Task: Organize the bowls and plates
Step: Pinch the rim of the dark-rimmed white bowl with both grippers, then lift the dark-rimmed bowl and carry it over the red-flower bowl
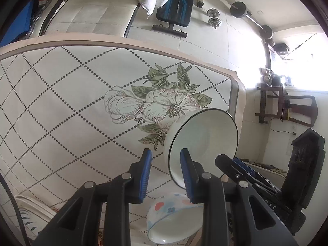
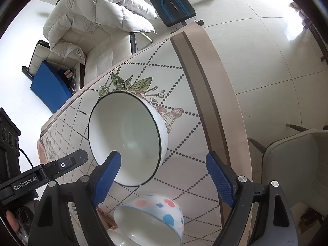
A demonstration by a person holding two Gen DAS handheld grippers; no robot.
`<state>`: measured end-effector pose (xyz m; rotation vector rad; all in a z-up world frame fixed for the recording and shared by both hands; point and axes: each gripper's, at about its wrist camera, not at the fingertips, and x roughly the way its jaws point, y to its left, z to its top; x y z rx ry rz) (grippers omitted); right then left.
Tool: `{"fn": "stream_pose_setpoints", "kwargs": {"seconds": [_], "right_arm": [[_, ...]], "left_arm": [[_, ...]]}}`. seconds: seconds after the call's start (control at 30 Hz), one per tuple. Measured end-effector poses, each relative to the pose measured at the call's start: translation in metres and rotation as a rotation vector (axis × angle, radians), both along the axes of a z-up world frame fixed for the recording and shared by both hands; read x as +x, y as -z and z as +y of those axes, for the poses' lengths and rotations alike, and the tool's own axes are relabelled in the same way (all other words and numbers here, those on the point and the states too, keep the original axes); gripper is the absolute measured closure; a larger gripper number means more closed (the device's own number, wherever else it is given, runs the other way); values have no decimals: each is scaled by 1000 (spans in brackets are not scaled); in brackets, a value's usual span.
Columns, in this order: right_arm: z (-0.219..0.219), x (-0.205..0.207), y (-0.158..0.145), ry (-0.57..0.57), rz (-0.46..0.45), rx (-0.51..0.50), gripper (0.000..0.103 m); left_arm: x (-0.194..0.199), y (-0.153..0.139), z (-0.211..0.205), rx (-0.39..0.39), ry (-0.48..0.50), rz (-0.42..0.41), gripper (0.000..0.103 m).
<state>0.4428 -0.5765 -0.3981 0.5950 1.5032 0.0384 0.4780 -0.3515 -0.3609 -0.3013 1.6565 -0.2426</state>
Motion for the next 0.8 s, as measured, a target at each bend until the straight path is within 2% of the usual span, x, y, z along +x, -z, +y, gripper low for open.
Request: {"fn": "stream_pose_setpoints", "kwargs": {"seconds": [0.07, 0.2, 0.23, 0.33, 0.4, 0.43, 0.5, 0.63, 0.8], "right_arm": [[1, 9, 8, -3, 9, -6, 18], [6, 21, 21, -17, 33, 6, 39], [8, 24, 24, -22, 36, 7, 42], [15, 30, 29, -46, 43, 7, 57], [19, 31, 31, -59, 52, 4, 74], [21, 33, 32, -68, 59, -1, 75], [24, 33, 33, -83, 72, -48, 88], [25, 34, 35, -89, 85, -74, 96], [26, 32, 34, -97, 93, -74, 96]], "left_arm": [[5, 5, -7, 8, 17, -1, 77], [10, 14, -20, 30, 68, -9, 77], [10, 15, -23, 33, 81, -16, 78], [11, 20, -31, 61, 112, -29, 87], [10, 22, -34, 84, 133, -45, 90], [10, 22, -35, 98, 143, -51, 93], [9, 24, -35, 109, 154, -57, 94], [6, 23, -36, 125, 160, -54, 95], [1, 15, -36, 153, 166, -69, 95]]}}
